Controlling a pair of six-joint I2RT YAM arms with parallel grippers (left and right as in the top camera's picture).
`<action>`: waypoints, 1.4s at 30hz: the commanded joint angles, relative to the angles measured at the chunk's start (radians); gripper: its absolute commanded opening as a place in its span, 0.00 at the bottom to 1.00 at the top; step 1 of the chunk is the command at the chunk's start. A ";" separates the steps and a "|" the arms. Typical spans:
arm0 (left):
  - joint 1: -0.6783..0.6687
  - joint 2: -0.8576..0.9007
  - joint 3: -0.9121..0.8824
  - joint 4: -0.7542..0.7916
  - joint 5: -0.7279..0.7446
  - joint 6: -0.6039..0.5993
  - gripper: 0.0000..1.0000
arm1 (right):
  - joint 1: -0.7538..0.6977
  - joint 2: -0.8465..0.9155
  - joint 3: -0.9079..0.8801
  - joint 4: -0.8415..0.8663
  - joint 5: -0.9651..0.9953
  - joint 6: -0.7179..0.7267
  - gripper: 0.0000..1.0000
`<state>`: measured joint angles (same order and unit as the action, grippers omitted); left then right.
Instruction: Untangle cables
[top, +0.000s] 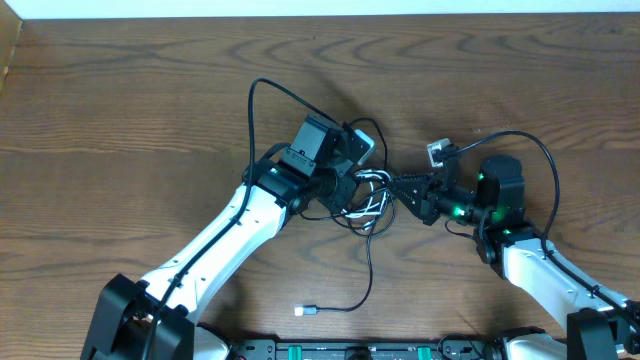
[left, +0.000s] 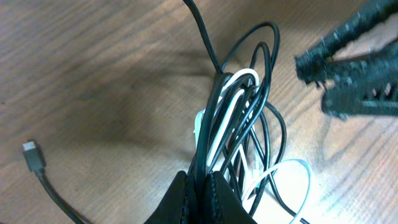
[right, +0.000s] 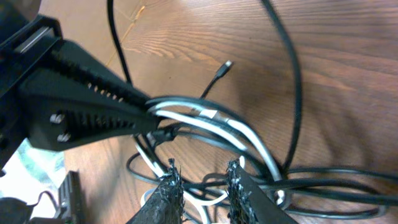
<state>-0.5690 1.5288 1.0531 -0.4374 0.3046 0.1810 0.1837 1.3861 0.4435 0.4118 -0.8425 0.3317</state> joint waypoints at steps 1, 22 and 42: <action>0.007 -0.014 -0.009 -0.013 0.032 0.010 0.07 | 0.005 -0.008 0.002 0.000 0.059 -0.015 0.23; 0.008 -0.014 -0.009 0.018 0.301 0.035 0.07 | 0.008 -0.007 0.002 -0.144 0.046 -0.026 0.24; 0.014 -0.014 -0.009 0.182 0.631 -0.061 0.07 | 0.008 -0.006 0.000 -0.174 -0.039 -0.105 0.01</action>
<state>-0.5632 1.5288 1.0531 -0.2829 0.8398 0.1848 0.1837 1.3861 0.4435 0.2398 -0.8497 0.2481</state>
